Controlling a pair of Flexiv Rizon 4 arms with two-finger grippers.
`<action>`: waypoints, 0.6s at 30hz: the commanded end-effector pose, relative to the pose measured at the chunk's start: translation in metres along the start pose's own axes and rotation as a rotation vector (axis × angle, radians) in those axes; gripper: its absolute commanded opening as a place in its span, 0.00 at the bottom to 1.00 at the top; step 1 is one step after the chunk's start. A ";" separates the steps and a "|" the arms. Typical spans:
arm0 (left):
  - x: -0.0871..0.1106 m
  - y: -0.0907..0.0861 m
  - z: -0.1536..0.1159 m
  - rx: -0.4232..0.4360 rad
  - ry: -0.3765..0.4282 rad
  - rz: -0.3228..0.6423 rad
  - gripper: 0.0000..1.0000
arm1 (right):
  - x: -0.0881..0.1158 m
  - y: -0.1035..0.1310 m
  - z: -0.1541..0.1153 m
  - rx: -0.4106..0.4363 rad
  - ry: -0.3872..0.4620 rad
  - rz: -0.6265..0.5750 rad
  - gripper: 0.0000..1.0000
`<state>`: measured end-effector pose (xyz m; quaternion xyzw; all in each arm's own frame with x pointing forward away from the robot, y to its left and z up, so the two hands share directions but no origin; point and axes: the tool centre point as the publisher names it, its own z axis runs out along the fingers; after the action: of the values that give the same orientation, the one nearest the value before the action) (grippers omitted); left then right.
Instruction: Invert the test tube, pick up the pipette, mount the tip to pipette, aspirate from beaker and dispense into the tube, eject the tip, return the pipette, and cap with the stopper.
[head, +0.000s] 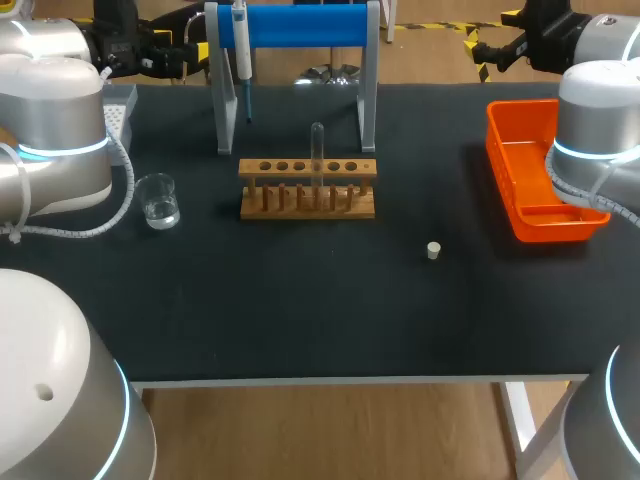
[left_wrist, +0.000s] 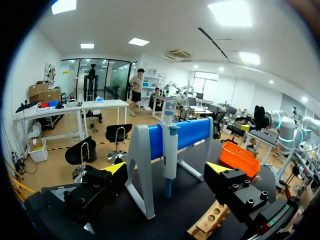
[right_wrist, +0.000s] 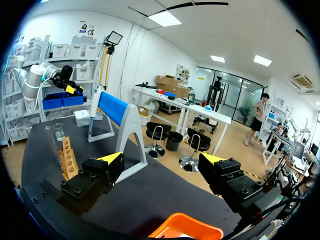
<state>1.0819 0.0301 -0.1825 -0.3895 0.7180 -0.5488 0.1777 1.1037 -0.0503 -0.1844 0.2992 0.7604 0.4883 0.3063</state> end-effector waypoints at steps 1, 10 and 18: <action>0.000 0.000 0.000 0.000 0.000 0.000 1.00 | 0.000 0.000 0.000 0.001 0.000 0.000 1.00; 0.000 0.000 0.000 0.000 0.000 0.000 1.00 | 0.000 0.000 0.000 0.001 0.000 0.000 1.00; 0.000 0.000 0.000 0.000 0.000 0.000 1.00 | 0.021 -0.003 -0.014 -0.017 0.052 0.014 1.00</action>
<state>1.0819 0.0301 -0.1824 -0.3895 0.7180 -0.5487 0.1777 1.0963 -0.0388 -0.1879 0.2933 0.7628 0.4981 0.2899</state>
